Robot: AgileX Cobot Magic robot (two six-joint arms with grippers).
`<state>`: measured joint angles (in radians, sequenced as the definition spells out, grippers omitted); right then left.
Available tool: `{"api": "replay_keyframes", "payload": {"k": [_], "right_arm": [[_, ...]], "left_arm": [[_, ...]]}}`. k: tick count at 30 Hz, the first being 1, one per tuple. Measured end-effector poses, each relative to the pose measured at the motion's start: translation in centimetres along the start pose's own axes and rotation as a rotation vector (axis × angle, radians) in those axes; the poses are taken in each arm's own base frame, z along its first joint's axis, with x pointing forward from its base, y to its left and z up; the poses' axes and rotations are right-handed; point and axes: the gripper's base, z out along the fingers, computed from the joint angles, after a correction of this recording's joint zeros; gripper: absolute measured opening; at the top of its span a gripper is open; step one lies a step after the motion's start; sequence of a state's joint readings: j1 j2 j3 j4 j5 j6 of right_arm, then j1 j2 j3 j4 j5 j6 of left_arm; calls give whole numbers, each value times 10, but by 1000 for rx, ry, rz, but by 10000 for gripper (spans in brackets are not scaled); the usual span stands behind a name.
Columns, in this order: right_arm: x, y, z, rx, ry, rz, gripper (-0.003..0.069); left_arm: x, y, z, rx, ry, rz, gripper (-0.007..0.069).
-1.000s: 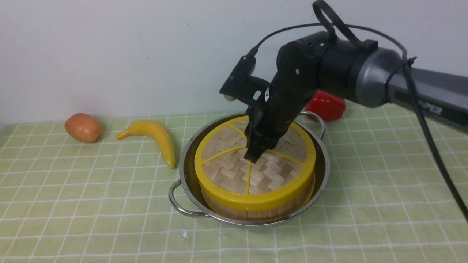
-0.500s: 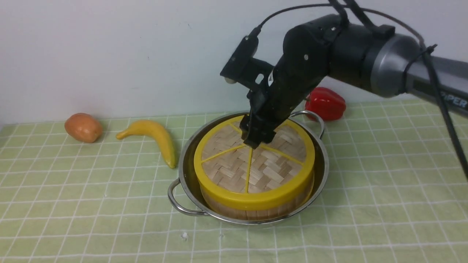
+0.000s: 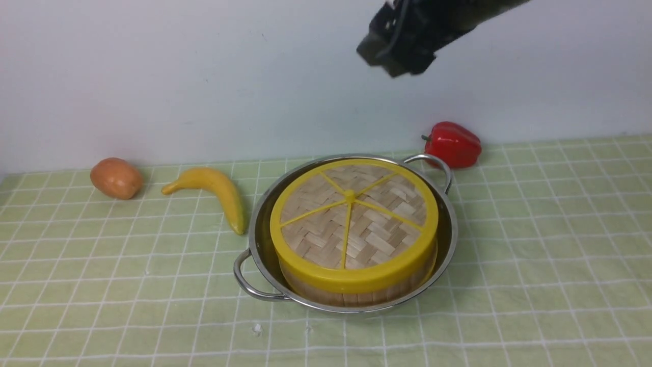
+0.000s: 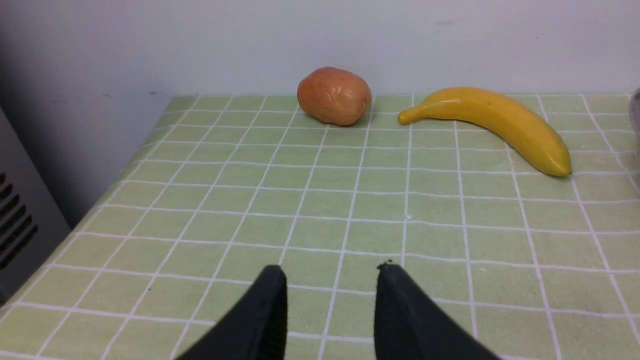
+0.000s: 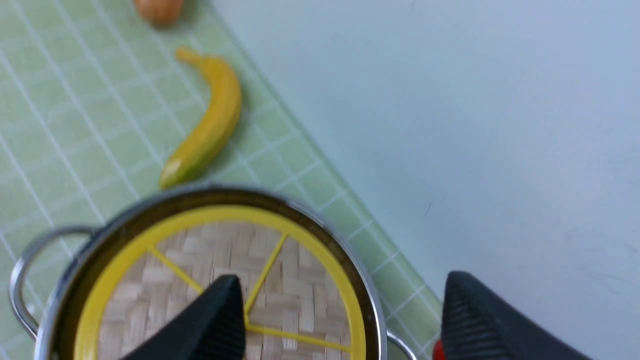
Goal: Place the steamer in the pot on the green tablecloth, and put the lid on the steamer.
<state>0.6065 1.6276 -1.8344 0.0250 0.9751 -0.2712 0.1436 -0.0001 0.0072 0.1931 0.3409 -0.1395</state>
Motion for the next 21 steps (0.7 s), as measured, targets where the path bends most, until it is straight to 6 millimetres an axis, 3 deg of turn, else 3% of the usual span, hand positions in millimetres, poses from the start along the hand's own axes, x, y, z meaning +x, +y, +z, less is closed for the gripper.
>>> {"api": "replay_keyframes", "payload": {"k": [4,15,17,21], "right_arm": [[-4,2,-15,-26,-39,80,405],[-7,12,-16,-140,-56,194,267],[-2,12,-15,-132,-22,182,253],[38,17,-24,-90,127,183,238]], "left_arm": [[0,0,0,0,0,0,243],[0,0,0,0,0,0,243],[0,0,0,0,0,0,243],[0,0,0,0,0,0,243]]}}
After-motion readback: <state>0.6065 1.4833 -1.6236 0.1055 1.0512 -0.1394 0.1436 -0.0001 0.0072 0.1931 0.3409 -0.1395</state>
